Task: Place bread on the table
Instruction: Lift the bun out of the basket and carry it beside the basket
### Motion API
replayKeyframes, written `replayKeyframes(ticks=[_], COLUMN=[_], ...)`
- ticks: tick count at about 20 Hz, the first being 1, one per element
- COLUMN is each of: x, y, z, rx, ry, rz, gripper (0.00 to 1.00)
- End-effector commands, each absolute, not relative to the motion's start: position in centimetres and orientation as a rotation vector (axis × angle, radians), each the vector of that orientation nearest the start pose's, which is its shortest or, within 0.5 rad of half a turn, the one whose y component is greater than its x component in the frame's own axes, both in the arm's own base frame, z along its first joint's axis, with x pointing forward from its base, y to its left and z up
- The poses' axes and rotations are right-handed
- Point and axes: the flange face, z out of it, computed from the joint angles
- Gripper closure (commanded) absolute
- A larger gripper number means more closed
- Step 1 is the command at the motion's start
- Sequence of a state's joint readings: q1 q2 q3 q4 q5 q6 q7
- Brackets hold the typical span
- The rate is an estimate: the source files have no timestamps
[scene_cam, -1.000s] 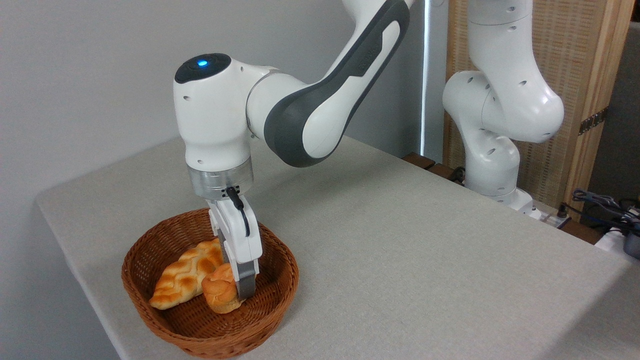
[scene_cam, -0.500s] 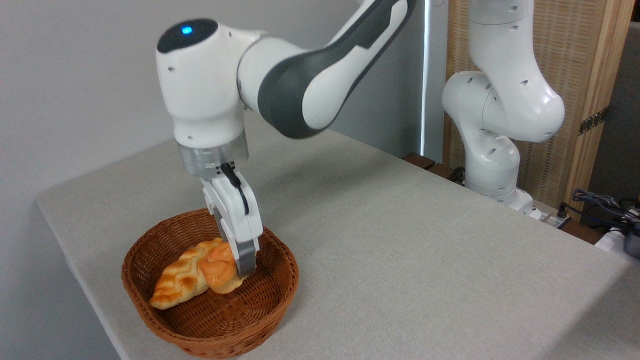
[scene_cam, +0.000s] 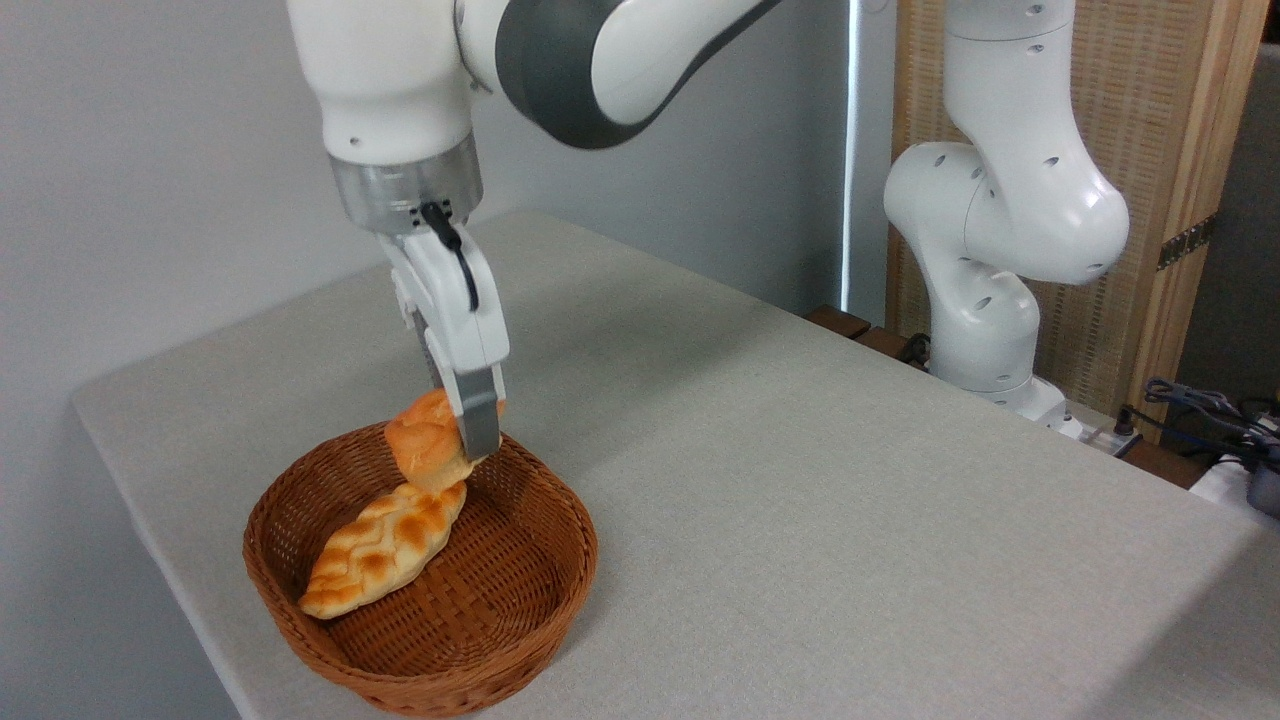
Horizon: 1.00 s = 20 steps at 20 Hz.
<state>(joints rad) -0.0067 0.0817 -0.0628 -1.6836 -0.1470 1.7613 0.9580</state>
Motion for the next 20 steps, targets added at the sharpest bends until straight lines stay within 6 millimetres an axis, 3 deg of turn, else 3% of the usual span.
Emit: replayKeyframes(ticks=[1, 4, 8, 10, 13, 16, 20], x=[55.8, 53.1, 50.3, 49.3, 48.8, 47.8, 47.2], y=[-6.6, -8.0, -11.4, -11.5, -12.3, -13.5, -13.8], z=[55.1, 55.0, 53.8, 52.7, 51.7, 49.3, 46.8], rx=[-2.872, -2.85, -2.771, -2.76, -2.749, -2.732, -2.728], ry=[1.642, 1.682, 1.781, 1.776, 1.8, 1.843, 1.847], rz=[-0.061, -0.035, 0.009, -0.02, 0.001, 0.076, 0.091], gripper=[0.43, 0.43, 0.44, 0.44, 0.43, 0.42, 0.34])
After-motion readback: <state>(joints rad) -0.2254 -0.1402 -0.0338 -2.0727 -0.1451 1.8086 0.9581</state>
